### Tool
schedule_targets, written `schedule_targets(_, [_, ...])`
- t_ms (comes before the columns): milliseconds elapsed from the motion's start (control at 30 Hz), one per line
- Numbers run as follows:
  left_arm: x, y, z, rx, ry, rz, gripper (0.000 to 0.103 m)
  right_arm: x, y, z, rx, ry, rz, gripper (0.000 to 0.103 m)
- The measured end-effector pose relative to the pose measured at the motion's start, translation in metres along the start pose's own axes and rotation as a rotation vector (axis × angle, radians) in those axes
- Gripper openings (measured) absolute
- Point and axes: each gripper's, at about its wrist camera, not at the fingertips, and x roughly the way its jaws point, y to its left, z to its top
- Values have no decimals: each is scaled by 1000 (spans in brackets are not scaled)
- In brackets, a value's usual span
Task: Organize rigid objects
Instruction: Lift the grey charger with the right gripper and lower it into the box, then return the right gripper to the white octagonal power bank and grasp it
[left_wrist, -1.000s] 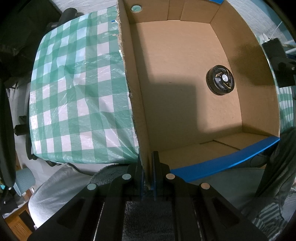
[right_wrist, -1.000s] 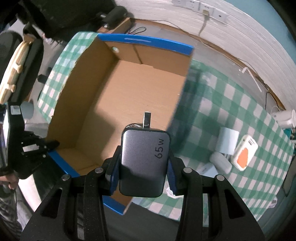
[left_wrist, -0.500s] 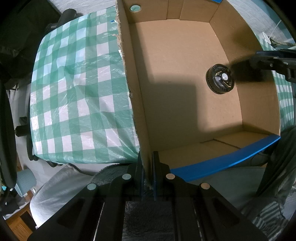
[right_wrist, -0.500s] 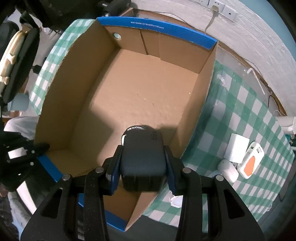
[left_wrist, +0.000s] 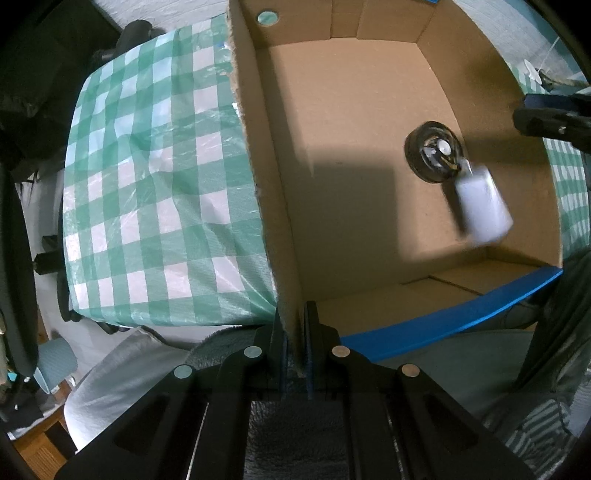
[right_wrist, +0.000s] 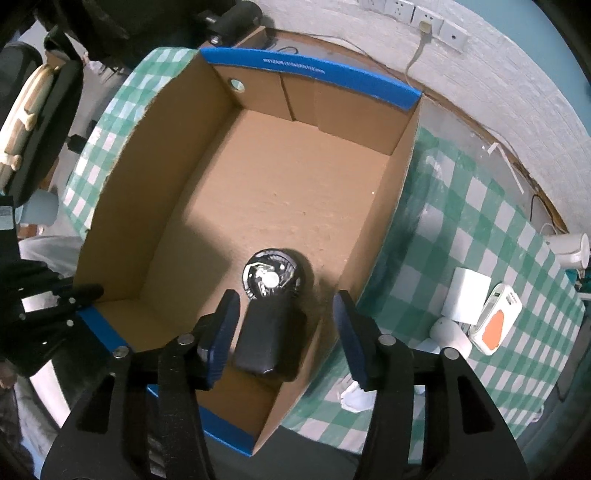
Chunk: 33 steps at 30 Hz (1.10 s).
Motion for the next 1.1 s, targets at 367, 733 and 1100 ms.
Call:
schedule_targets(367, [2, 4, -1, -1, -3, 0, 7, -32, -15, -14, 40, -47, -1, 69])
schedule_targets(733, [2, 3, -1, -3, -4, 2, 7, -31, -68, -47, 178, -20, 36, 69])
schedule_targets(1100, [2, 3, -2, -2, -4, 3, 7, 12, -110, -94, 334, 74, 112, 69])
